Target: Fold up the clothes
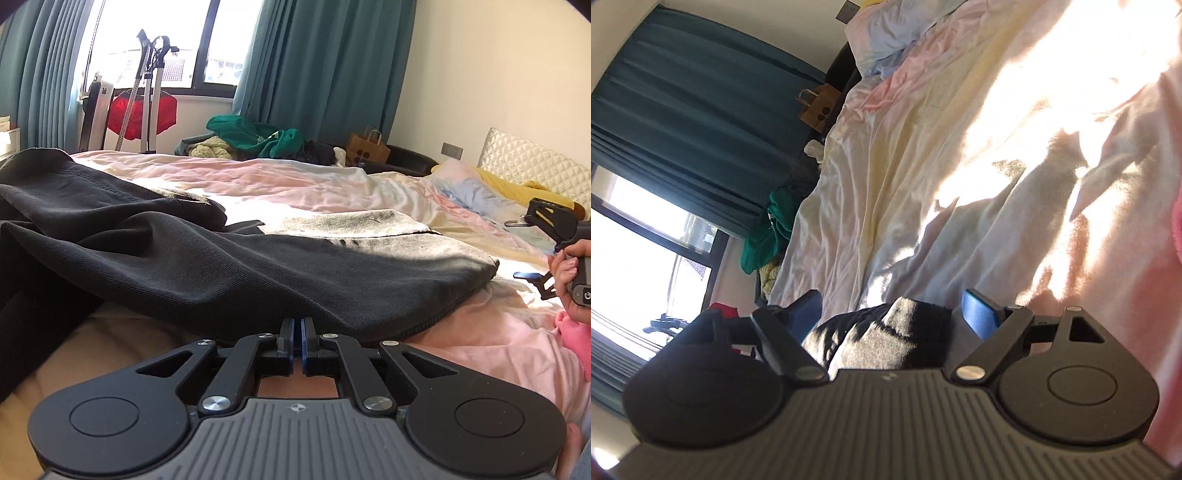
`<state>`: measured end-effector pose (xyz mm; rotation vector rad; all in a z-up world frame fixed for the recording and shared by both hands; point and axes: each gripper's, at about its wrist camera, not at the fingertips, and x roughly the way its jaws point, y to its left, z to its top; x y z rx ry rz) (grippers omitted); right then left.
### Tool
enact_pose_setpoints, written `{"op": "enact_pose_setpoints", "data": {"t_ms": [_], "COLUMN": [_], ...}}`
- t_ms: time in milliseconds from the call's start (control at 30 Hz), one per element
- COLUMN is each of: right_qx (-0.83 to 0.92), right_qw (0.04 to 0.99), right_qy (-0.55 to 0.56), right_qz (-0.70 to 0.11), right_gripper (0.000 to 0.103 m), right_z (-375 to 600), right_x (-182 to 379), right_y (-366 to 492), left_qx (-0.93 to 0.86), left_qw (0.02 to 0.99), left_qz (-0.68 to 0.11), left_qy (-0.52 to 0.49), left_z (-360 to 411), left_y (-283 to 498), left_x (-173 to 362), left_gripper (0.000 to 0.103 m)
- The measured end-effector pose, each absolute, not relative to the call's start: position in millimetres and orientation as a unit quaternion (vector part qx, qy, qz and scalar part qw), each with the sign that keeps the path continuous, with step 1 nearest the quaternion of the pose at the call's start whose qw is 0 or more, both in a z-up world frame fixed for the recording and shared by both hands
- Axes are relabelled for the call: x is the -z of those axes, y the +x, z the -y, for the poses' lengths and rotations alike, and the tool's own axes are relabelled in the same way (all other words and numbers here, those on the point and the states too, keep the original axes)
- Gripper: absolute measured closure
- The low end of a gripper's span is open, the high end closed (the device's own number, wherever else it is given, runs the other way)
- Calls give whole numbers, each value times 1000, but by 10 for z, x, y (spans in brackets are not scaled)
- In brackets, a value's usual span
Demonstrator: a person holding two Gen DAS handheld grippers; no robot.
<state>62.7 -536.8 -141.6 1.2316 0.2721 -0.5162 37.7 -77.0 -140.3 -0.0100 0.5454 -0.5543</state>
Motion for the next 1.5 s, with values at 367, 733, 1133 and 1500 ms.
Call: {"op": "enact_pose_setpoints", "data": {"t_ms": [367,733,1133,1500], "right_qx": [148,172,172,228], "right_qw": [696,752,796,809], "right_qy": [657,591,554,530], "right_qz": [-251,-236,-173,-113], "right_gripper": [19,80,94,96], "right_z": [4777,4831,4950,5257], "right_x": [1777,1729,1332,1384], "right_y": [985,1273,1191,1167], "left_qx": [217,182,187,207], "left_qw": [935,930,926,918], "left_qz": [-274,-297,-298,-291], "left_qy": [-57,-118,-137,-174], "left_z": [499,272,242,199], "left_y": [382,507,556,529], "left_x": [1258,1284,1299,1245], "left_gripper": [91,87,86,84]}}
